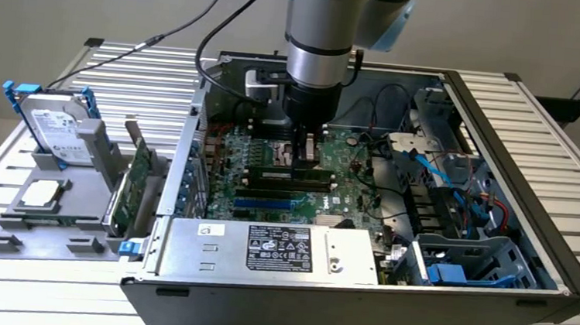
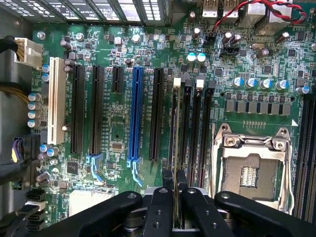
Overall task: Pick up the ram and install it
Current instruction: 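Insert the ram into the slot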
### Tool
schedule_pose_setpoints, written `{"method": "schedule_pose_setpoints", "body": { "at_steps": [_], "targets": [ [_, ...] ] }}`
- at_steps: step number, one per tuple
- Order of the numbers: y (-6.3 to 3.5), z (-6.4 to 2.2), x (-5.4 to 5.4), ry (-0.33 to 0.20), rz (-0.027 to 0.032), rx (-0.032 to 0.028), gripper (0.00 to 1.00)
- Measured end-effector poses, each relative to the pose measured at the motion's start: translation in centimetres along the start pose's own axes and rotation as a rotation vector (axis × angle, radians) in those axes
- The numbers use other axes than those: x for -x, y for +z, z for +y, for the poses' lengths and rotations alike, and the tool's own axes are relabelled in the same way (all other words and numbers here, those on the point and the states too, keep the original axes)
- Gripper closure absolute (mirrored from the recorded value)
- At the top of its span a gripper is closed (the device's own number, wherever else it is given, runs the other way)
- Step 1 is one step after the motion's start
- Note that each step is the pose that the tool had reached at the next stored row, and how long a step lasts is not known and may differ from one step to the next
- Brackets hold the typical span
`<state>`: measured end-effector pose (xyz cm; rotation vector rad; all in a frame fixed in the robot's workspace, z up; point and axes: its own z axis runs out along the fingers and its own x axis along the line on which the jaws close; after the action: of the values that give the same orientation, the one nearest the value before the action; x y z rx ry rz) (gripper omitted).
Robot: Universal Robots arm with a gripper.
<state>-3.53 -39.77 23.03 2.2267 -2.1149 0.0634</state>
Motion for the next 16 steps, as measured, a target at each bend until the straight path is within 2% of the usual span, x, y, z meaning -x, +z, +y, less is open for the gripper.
{"method": "schedule_pose_setpoints", "body": {
  "at_steps": [4,16],
  "targets": [
    [0.12,0.0,0.0,0.0,0.0052,0.0035,0.86],
    [0.14,-0.07,0.0,0.0,0.0057,0.0039,0.86]
  ]
}}
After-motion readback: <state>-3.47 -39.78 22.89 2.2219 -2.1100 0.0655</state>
